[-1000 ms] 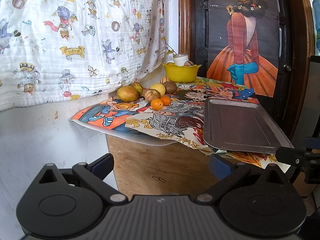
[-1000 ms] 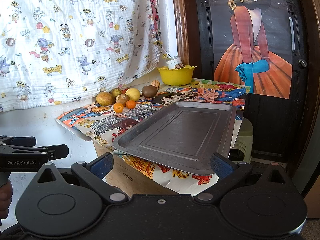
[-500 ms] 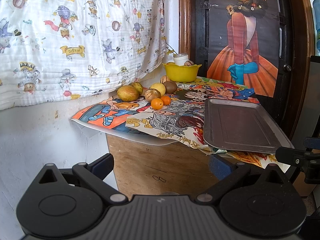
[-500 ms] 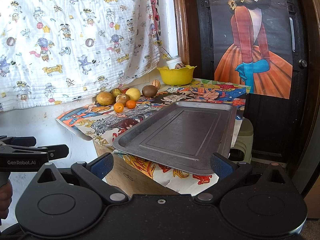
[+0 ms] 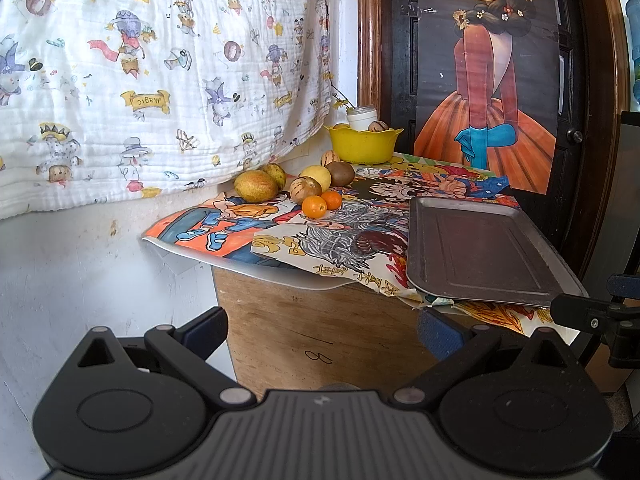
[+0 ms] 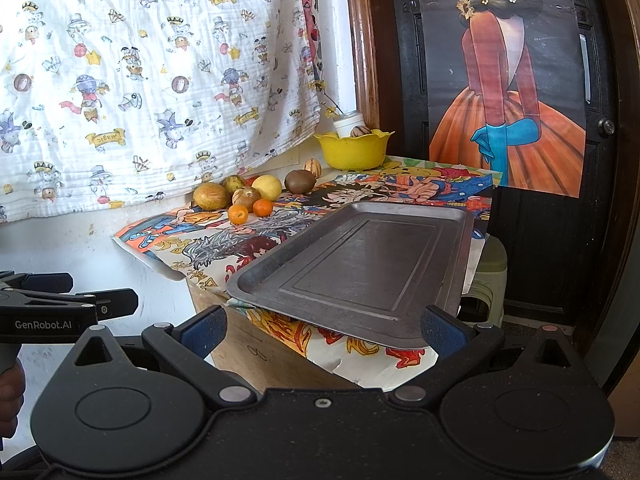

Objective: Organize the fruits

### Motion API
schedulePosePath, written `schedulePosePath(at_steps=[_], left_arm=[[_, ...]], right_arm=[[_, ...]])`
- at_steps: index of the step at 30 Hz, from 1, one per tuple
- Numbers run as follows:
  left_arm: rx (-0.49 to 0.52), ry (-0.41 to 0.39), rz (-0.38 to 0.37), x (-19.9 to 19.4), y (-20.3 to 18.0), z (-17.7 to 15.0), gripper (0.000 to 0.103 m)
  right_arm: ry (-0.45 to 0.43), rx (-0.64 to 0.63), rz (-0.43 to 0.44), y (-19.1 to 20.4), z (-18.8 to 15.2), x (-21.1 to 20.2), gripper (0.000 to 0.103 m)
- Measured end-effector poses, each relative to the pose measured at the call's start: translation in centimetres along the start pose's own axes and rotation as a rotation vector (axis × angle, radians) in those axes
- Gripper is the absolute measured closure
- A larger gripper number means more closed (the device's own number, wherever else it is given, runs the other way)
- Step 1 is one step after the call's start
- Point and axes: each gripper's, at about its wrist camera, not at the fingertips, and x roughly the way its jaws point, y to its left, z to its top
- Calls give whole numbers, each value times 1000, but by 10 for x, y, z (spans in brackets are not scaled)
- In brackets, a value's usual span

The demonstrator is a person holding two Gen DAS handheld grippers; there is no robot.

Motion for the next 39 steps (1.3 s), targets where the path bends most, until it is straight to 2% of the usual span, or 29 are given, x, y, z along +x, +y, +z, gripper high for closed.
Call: schedulePosePath(at_steps=[16,23,32,39], left_arm=[[-16,17,5,4,2,-4,0],[-81,26,23,16,18,13,0],[-87,51,38,66,40,51,0],[-92,84,34,120,56,82,0]], right_arm=[[2,-10,6,0,2,2,0],[11,-66,39,-7,31,15,0],[57,-121,145,-11,70,67,0],[128,-152,171,-13,93,126,0]])
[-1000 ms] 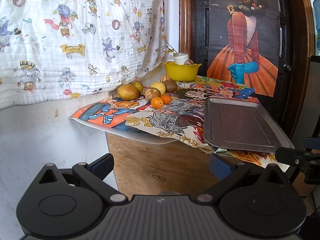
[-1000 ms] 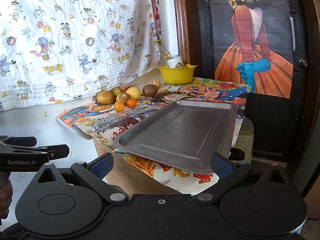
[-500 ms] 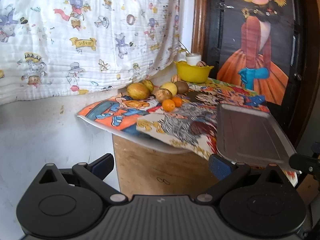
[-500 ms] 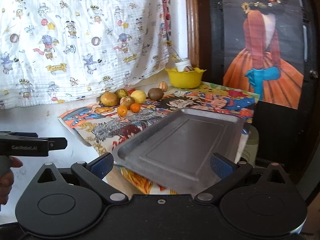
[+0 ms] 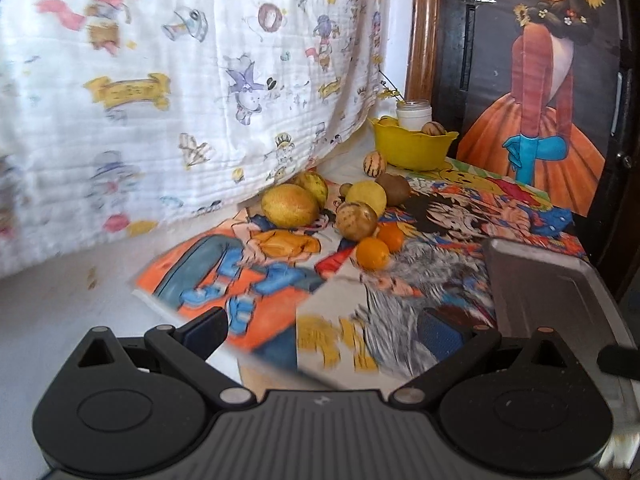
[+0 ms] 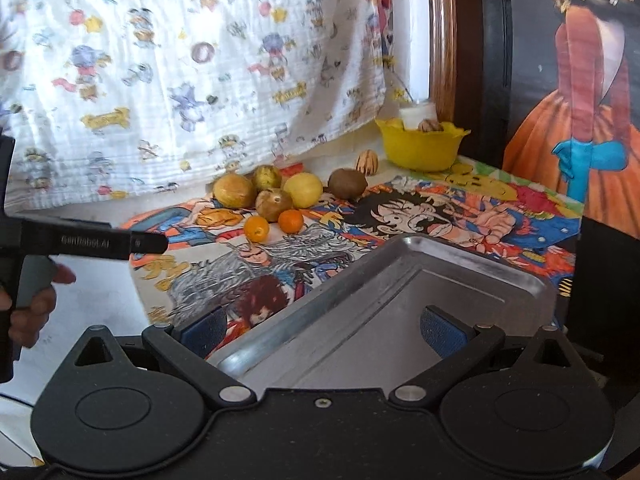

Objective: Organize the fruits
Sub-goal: 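Move the left tool toward one tangerine while the right tool approaches the other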

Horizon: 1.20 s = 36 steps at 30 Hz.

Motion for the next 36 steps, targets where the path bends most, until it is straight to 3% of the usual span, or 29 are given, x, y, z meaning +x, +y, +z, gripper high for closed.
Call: schedulePosePath(at_steps=[7,19,28,36], left_arm=[[-46,65,-43,50,-2,31,0],[-15,225,46,72,-22,66,0],[57,236,83,101,-35,70,0],[134,248,35,121,-43,72,1]], right_arm=[[83,27,8,-26,25,33,0],[212,0,-1,-53,70,45,1],[233,-280,96,-57,101,98,1],[199,-516,209,-39,119,147,6]])
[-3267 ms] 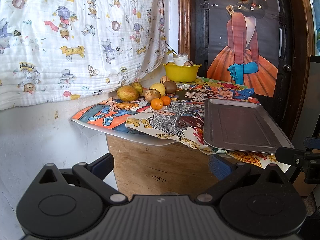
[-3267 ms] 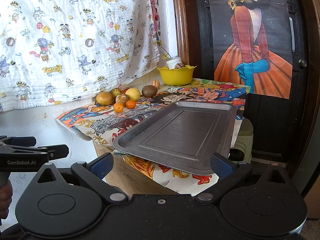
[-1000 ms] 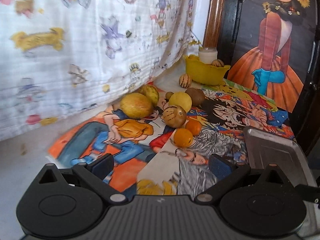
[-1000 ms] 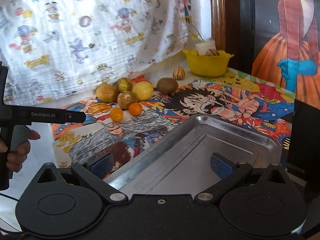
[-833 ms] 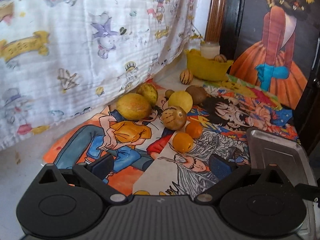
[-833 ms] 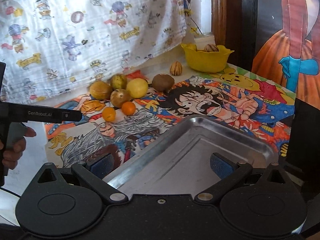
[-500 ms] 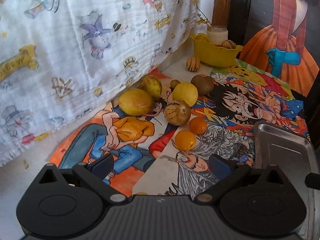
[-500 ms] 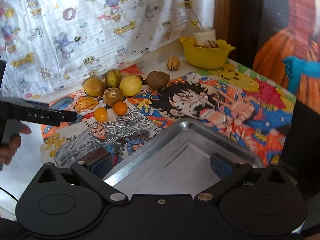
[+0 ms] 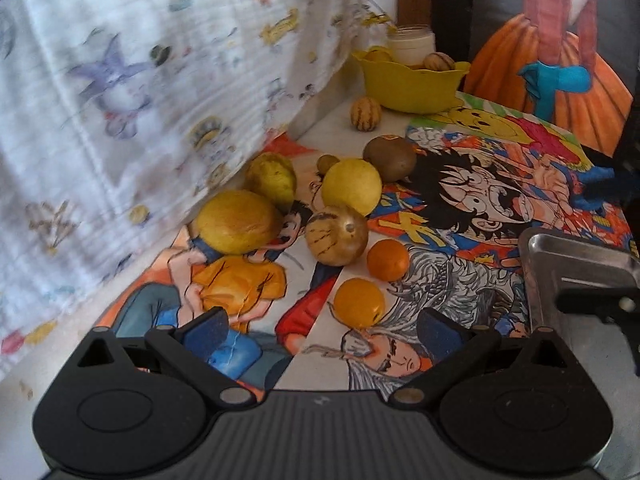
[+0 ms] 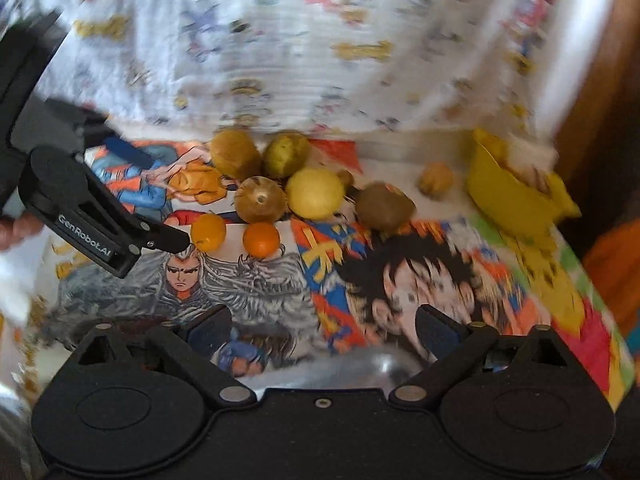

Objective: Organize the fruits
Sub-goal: 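Move the left tool toward one tangerine while the right tool approaches the other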

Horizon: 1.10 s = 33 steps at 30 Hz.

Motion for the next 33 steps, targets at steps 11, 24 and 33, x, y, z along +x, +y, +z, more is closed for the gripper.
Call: schedulePosePath(at_steps=[11,24,33], left_arm=[[158,-15,-25,13,-2,-2,11],[235,-1,-93,26,-7,-3,29],[234,21,-120,35,-5,-2,40]], right_arm=[[-16,-359,193,-3,20,52,21],[-6,-493,312,5,35,90,47],[-3,-535,356,12,38,102,57]])
